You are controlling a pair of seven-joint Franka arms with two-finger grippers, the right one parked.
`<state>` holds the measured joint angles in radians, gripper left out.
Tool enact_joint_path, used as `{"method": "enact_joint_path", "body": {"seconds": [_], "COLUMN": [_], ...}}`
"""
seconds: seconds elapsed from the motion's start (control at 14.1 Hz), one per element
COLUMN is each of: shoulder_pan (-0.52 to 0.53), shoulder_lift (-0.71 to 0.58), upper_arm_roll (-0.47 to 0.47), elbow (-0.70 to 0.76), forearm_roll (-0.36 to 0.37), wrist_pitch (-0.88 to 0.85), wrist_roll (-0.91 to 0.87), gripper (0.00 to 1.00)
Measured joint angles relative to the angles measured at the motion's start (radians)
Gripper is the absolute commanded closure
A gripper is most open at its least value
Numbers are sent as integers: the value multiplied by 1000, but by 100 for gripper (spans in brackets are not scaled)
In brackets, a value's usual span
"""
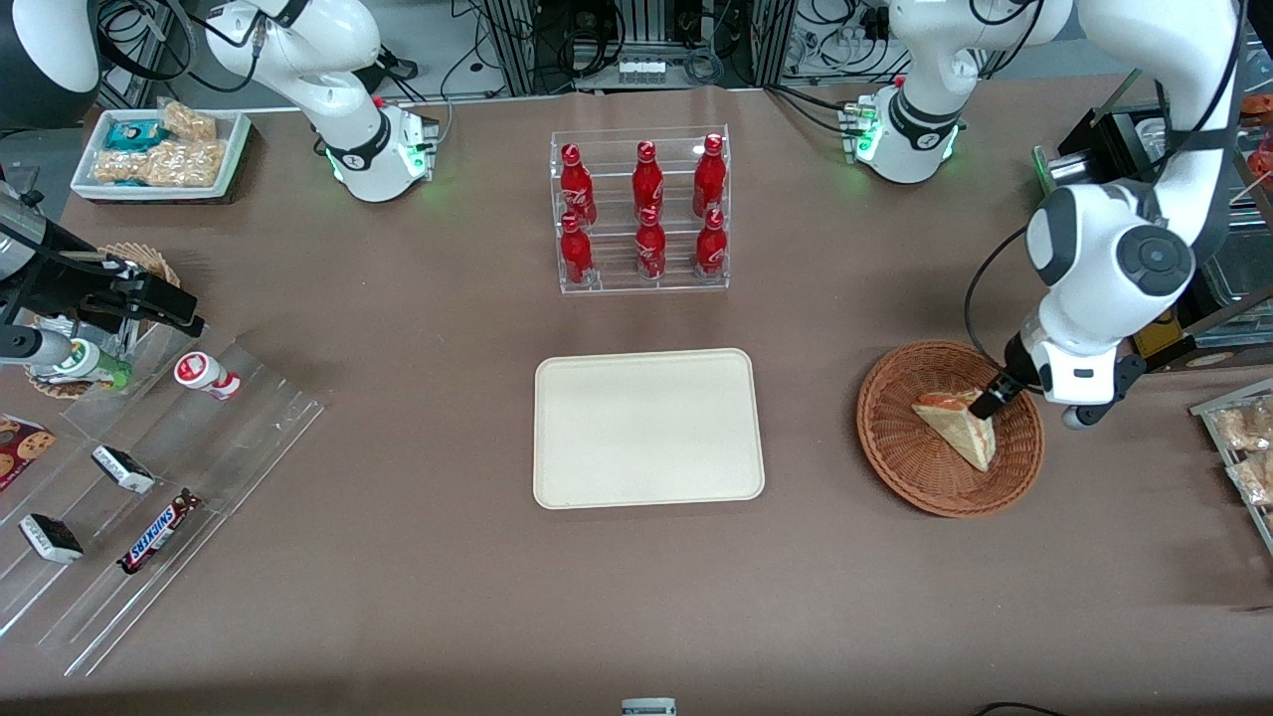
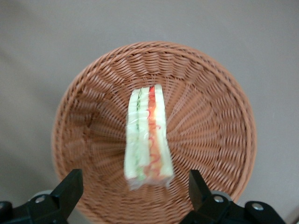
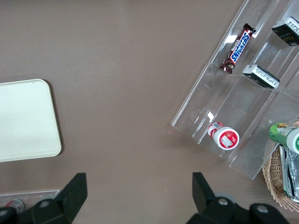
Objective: Place sandwich from basket to tray
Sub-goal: 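Close the left gripper on the sandwich and lift it from the basket, then carry the held sandwich with the left gripper over the cream tray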
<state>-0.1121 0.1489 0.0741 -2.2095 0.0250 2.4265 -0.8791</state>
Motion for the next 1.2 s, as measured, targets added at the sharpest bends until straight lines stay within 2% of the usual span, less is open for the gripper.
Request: {"method": "enact_joint_path", "body": {"seconds": [0.28,0.35,0.57,0.64,0.92,1.2], "shoulder_pan": [-1,-1,0,0,-3,-86], "shoulder_lift": [71,89,137,142,140,146], "upper_arm_roll": [0,1,1,1,-3,-19], "elbow": [1,1,1,1,33,185], "forearm_roll": [-1,-2,-4,-4,-4,-4], "wrist_pitch": [63,76,98,99,66,-95], "wrist_roll": [-109,-117,-131,-137,-141,-145], "gripper": [1,9,84,92,94,94]}}
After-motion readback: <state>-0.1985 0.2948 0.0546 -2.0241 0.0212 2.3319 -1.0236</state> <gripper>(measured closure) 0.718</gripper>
